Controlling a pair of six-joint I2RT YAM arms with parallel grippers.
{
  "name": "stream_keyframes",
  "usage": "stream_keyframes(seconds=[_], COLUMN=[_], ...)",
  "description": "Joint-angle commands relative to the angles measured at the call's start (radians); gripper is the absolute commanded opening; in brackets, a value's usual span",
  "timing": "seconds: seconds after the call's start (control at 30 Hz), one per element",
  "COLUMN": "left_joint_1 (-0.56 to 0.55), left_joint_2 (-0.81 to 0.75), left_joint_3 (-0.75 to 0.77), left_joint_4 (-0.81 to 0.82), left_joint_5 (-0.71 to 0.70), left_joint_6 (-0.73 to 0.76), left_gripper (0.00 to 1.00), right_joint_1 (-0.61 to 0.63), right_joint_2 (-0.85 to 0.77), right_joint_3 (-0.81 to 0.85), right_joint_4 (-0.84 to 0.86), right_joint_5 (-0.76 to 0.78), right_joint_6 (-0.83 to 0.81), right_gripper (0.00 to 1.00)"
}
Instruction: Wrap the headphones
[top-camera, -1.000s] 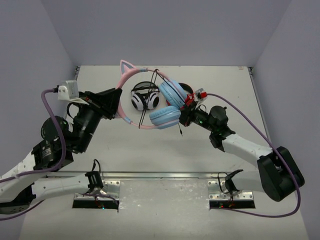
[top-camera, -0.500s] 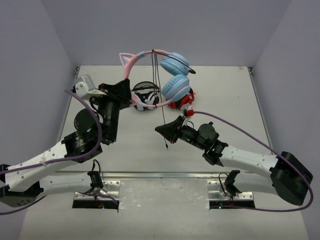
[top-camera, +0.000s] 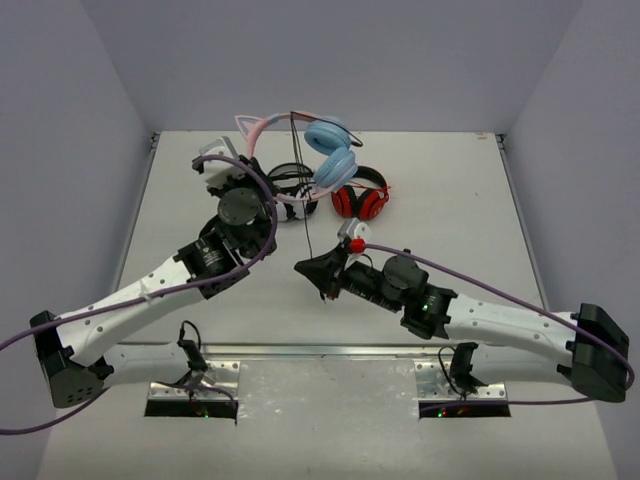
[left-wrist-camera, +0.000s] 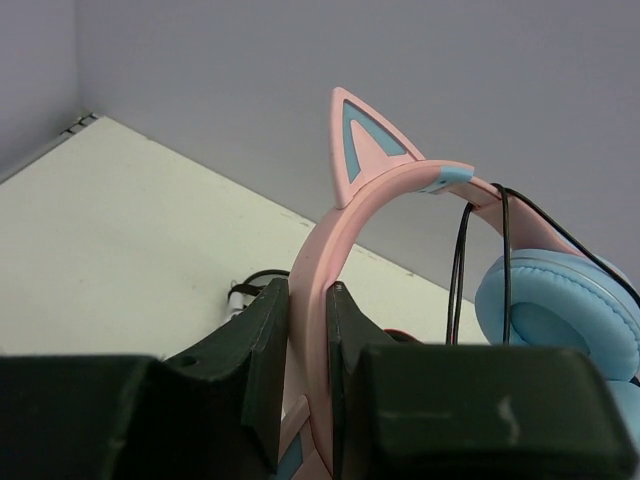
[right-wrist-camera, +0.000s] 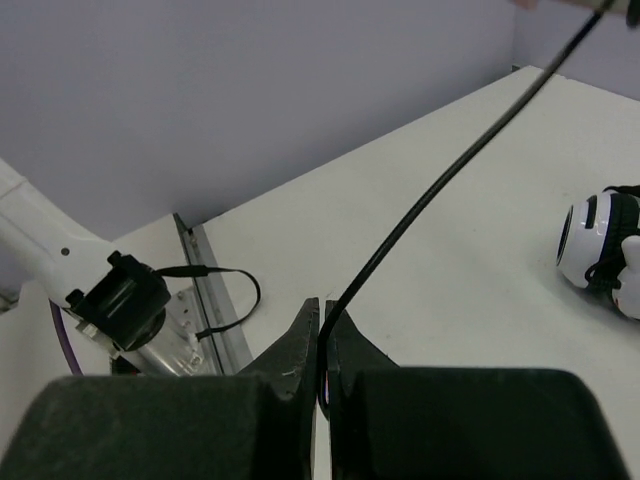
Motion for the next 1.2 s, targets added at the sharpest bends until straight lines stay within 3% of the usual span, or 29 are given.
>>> stream_keyframes(seconds=[0.0, 0.23, 0.4, 0.57, 0.73, 0.9, 1.0, 1.17], left_joint_1=[0.034, 0.049, 0.045, 0.037, -0.055, -0.177, -0.201, -0.202], left_joint_2=[-0.010, -0.022, -0.143, -0.220, -0.172, -0.106, -0.112, -0.148], left_joint_3=[-0.015, -0.231, -0.495, -0.717, -0.754, -0.725, -0.725, -0.690], left_joint_4=[0.110, -0.008, 0.142, 0.301, 0.280, 0.128, 0.072, -0.045], left_joint_5=[-0.034, 0.076, 0.260, 0.558, 0.702, 0.699, 0.733, 0.949], left_joint_6=[-0.031, -0.094, -0.060, 0.007, 0.064, 0.014, -0.023, -0.011], left_gripper=[0.00, 0.00, 0.00, 0.00, 0.00, 0.00, 0.00, 0.00], right_joint_1=[0.027, 0.027, 0.025, 0.024, 0.024, 0.019, 0.004, -0.068], right_joint_2=[-0.030, -0.010, 0.023, 0.015, 0.097, 0.208, 0.207, 0.121], right_joint_3=[0.080, 0.232, 0.300, 0.310, 0.445, 0.573, 0.567, 0.490], right_joint_4=[-0.178, -0.474, -0.709, -0.818, -1.011, -1.260, -1.266, -1.171], right_joint_5=[-0.016, -0.052, -0.108, -0.173, -0.210, -0.132, -0.096, -0.110], right_joint_6=[-0.116, -0.277, -0.468, -0.613, -0.732, -0.812, -0.834, -0.875], right_gripper=[0.01, 0.01, 0.01, 0.01, 0.01, 0.01, 0.01, 0.02])
